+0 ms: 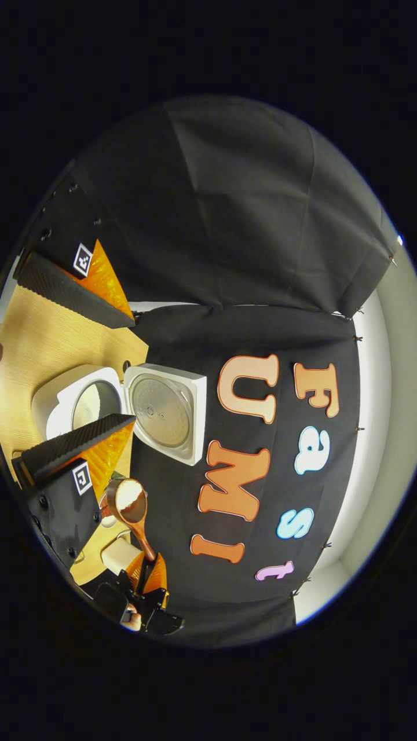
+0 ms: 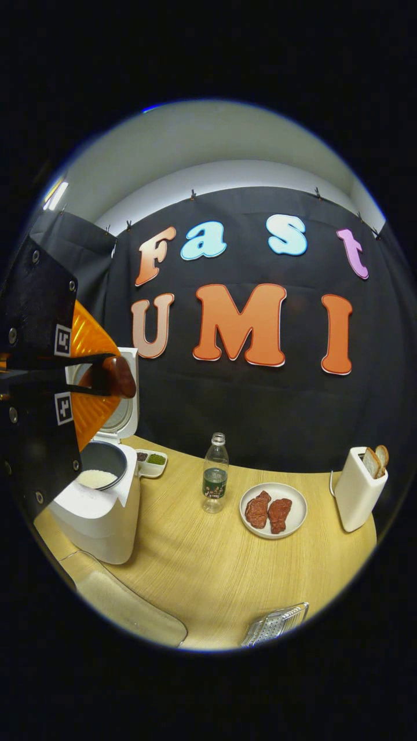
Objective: Close the left gripper, press the button to open the rice cooker; take a wooden spoon from the chopstick holder with the right hand, scoop a spoonful of rice and pour it into the rice cooker, then put the wooden spoon back into the chopstick holder.
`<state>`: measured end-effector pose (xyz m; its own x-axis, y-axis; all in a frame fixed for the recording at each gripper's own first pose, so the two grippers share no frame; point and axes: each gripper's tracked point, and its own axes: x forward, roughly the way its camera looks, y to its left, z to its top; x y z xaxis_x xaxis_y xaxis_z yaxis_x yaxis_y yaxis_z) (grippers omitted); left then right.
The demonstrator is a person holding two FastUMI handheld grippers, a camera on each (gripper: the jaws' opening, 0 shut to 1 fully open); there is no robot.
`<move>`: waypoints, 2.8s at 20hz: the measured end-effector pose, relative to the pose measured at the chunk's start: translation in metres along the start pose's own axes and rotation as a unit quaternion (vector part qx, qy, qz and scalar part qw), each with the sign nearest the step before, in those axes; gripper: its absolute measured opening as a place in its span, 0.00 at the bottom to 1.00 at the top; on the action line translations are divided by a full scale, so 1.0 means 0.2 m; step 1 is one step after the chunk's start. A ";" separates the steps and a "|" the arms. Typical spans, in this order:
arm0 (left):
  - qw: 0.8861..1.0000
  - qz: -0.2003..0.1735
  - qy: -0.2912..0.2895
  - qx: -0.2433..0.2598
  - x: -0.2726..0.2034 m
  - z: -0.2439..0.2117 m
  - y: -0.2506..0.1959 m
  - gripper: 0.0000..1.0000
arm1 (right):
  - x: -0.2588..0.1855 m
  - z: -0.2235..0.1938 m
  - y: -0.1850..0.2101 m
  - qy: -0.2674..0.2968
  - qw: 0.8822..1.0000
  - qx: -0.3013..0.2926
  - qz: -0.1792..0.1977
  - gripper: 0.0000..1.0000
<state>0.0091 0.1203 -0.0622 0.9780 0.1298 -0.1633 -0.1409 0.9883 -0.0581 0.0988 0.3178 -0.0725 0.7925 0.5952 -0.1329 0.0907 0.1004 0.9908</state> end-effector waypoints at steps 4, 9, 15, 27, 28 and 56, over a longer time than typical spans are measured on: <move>1.000 -0.003 -0.003 0.003 0.01 0.00 0.02 1.00 | 0.12 -0.02 0.07 -0.012 0.999 -0.043 0.005 0.08; 0.999 -0.014 -0.020 0.023 0.02 0.03 0.03 1.00 | 0.23 -0.06 0.16 -0.021 0.994 -0.106 0.013 0.08; 0.999 -0.034 -0.024 0.027 0.06 0.04 0.01 1.00 | 0.30 -0.10 0.25 -0.040 0.978 -0.205 0.020 0.08; 0.999 -0.035 -0.024 0.019 0.11 0.05 0.05 1.00 | 0.36 -0.16 0.42 -0.048 0.953 -0.296 0.048 0.08; 0.999 -0.035 -0.024 0.017 0.11 0.05 0.05 1.00 | 0.36 -0.18 0.42 -0.047 0.952 -0.300 0.048 0.08; 0.999 -0.027 -0.015 0.014 0.13 0.05 0.11 1.00 | 0.37 -0.36 0.42 -0.032 0.870 -0.486 0.073 0.08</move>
<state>0.0324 0.1469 -0.0575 0.9882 0.0783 -0.1314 -0.0839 0.9957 -0.0380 0.1209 0.4277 -0.0012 0.7873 0.6161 0.0252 -0.5424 0.6726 0.5035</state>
